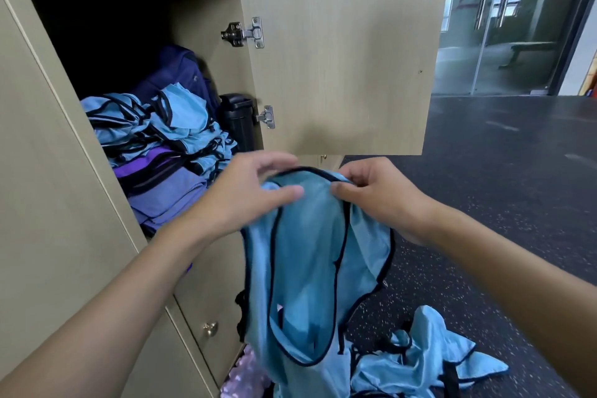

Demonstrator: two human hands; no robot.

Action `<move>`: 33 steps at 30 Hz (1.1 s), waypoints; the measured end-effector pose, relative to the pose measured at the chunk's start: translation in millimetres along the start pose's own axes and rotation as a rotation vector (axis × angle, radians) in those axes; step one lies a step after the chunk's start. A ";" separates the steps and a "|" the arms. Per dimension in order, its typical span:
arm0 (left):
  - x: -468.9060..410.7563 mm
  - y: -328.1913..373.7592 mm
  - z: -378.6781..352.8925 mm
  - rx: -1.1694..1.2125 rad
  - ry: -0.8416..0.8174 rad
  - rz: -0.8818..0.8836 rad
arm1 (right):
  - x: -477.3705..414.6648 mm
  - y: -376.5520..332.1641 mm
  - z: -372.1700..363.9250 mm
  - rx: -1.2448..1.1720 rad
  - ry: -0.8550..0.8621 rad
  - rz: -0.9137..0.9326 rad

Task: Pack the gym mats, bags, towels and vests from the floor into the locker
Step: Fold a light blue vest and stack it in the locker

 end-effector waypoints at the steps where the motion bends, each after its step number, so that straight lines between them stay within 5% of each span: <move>1: 2.6 2.3 -8.1 0.056 -0.079 -0.016 | -0.1 -0.6 -1.8 -0.019 -0.010 0.020; 14: 0.0 5.6 -25.0 0.313 0.047 -0.047 | 4.7 -3.1 -7.2 -0.144 -0.121 0.054; 22: -7.6 -1.6 1.6 -0.040 0.423 -0.094 | 4.1 3.3 -3.3 0.070 -0.097 -0.017; 26: 3.6 0.2 -9.4 -0.214 0.303 -0.107 | 2.0 0.3 -2.4 -0.068 -0.012 0.000; 33: 14.2 7.8 -26.0 -0.159 -0.017 -0.176 | -0.4 -7.3 -3.6 -0.292 0.113 -0.026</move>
Point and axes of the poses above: each hand's wrist, its own x-axis away from the middle knuckle, its own z-axis out of the back of the hand, y = z × x, the point moved 1 cm from there along -x, towards the middle knuckle, and after that the axes turned 5 degrees about -z, right-handed, at the moved point
